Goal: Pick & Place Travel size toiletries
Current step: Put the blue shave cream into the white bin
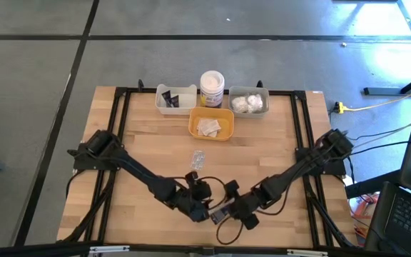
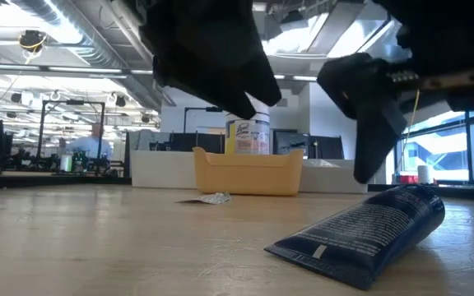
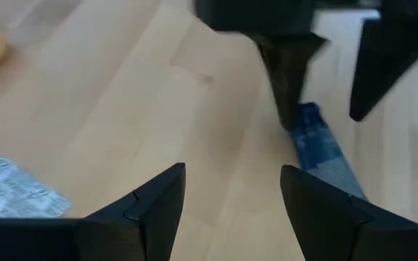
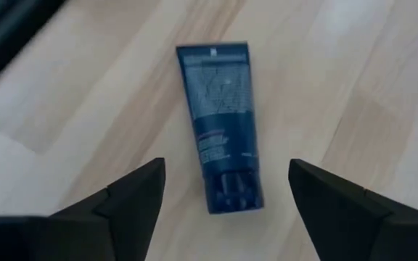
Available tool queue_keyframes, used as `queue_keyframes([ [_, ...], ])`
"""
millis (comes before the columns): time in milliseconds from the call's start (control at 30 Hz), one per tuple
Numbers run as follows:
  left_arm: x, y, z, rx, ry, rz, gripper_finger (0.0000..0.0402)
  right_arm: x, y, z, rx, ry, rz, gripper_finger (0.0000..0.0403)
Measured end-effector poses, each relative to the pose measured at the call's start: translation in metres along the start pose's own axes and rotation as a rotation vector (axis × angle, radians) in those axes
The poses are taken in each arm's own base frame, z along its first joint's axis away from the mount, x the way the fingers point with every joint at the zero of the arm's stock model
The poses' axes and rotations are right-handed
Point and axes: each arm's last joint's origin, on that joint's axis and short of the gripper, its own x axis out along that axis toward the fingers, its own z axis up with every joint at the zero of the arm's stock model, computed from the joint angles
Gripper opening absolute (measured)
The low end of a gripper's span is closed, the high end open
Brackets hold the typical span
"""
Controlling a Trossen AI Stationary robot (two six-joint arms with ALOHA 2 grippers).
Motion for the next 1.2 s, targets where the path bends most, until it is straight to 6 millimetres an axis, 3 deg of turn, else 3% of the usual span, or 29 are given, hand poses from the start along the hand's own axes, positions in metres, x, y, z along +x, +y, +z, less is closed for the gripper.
queue_keyframes([
  [467,-0.022,0.011,0.004,0.006,-0.032,0.138,0.0223,0.025,0.003,-0.011,0.039,0.082,-0.017,0.025],
  [767,-0.029,0.018,0.0,0.042,0.003,0.207,0.0223,0.026,0.003,-0.011,0.122,0.081,-0.031,0.0201],
  [1033,-0.043,0.015,-0.016,0.066,-0.013,0.301,0.0223,0.027,0.003,-0.011,0.145,0.074,-0.029,0.0137],
  [1200,-0.052,0.014,-0.029,0.054,-0.079,0.371,0.0223,0.027,0.003,-0.01,0.161,0.062,-0.034,0.0138],
])
